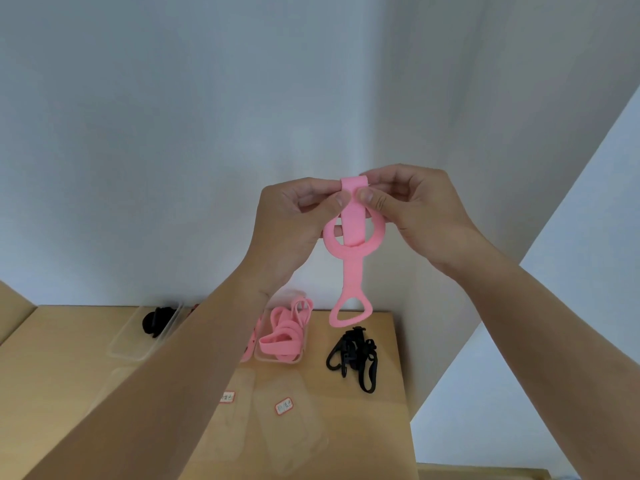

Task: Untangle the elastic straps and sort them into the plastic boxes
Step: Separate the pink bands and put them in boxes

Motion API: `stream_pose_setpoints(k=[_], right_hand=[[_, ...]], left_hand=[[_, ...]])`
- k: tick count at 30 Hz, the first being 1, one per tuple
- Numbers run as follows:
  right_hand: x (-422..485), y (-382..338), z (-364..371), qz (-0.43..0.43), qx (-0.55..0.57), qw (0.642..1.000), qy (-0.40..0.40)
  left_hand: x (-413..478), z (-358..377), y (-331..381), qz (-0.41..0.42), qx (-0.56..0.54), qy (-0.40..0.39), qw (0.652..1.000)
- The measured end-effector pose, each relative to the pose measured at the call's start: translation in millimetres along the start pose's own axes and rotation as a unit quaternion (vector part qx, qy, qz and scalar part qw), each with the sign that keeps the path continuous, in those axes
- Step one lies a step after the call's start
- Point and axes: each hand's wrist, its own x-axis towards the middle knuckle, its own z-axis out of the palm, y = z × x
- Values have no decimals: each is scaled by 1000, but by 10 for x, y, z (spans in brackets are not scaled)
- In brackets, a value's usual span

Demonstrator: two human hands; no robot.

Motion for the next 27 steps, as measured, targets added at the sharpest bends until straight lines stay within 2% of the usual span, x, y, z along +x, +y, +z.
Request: stream_pose_setpoints(k=[7,13,18,24,27], right_hand=[[-26,-58,57,1,-14,1000,-20],[-50,-128,81,-15,-43,999,-5],[-48,-199,22,-37,-96,995,-4],[-110,-245,-22,-66,-142,988,1],[-143,-247,-20,-74,-155,985,4]], left_hand=[[-38,-32,-15,-16,-14,13,1000],[-237,-52,-216,-99,25,-104,989],[-318,16,-301,-114,31,-88,989],[-348,27,-307,-124,30,-121,984],[-350,38,-333,-135,27,-102,985]])
